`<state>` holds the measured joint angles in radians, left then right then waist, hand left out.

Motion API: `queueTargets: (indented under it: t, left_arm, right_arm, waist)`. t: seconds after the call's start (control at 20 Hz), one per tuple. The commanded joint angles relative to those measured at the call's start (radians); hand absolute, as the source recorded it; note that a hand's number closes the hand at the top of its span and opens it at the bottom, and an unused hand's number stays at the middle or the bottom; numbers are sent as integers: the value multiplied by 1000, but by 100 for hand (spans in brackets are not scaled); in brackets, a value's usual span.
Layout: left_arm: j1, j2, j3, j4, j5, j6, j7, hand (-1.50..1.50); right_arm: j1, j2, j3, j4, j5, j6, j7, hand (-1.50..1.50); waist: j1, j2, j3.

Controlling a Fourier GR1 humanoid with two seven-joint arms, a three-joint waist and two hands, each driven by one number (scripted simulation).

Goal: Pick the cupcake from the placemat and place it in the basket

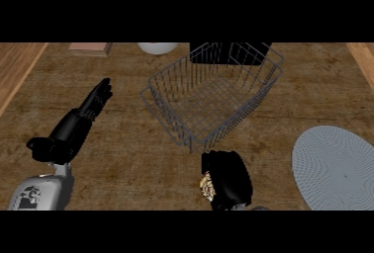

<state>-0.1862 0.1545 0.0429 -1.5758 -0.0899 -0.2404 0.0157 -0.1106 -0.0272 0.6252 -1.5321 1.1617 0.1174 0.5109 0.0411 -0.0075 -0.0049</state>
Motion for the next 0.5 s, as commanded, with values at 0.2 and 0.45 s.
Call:
queueTargets:
  t: [0.2, 0.45]
  left_arm:
    - [-17, -13, -16, 20, -13, 5, -1, 0]
    - [24, 3, 7, 15, 2, -5, -33, 0]
  right_arm:
    - [-17, 27, 340, -150, -172, -397, 335, 150]
    - [-144, 27, 445, -286, -86, -626, 476, 150]
  waist:
    - [2, 7, 8]
    - [6, -5, 4]
